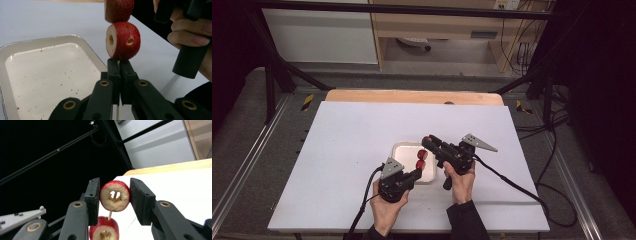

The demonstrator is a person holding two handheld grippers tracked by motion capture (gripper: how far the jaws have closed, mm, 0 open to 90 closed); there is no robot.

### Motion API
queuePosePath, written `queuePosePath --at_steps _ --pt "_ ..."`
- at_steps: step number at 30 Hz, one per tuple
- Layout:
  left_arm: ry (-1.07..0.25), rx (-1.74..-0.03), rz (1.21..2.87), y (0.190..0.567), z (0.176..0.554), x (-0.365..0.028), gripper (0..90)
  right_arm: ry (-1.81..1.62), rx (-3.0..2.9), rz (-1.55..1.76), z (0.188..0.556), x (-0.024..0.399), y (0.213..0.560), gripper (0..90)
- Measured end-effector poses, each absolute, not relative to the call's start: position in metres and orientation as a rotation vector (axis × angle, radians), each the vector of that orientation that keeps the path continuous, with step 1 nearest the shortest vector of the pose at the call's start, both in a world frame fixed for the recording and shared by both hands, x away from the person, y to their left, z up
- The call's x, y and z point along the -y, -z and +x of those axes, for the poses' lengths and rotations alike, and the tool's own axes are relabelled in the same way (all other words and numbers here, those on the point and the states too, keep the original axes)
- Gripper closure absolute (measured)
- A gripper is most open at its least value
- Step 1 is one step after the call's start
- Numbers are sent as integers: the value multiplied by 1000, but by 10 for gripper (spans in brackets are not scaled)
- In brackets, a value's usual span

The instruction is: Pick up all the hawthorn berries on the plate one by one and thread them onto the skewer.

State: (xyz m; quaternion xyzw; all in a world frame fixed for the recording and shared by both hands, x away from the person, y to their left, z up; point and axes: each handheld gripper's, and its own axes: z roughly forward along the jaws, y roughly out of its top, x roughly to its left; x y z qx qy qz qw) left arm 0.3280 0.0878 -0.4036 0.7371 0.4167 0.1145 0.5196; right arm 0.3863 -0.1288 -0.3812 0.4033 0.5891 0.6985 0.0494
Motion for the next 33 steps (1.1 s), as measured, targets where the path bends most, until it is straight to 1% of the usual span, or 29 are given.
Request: queuePosePath --at_steps 8,14,16,18,22,24,26,28,33 --pt "-239 -984 1787 406 329 -86 882 -2073 -1838 1189 385 131 380 619" --pt "-130 -973 1732 411 333 -88 882 -2056 -1845 1176 384 132 380 620" --pt "-141 -971 1730 411 333 -89 883 -2059 -1843 1185 384 131 380 620" --pt "-117 -964 1721 411 333 -91 883 -2068 -1853 1173 384 132 379 621" --pt "-179 -970 1757 411 332 -89 883 -2047 -1892 1188 385 133 378 618" --pt "-183 -967 1763 413 333 -90 883 -2030 -1894 1180 385 133 379 604" --pt "-203 -973 1772 413 333 -92 882 -1998 -1905 1174 385 133 379 497" --pt "-217 -976 1784 413 333 -95 882 -1943 -1935 1163 386 136 379 446" --pt "-261 -990 1819 412 334 -103 882 -1807 -1994 1148 386 144 375 252"
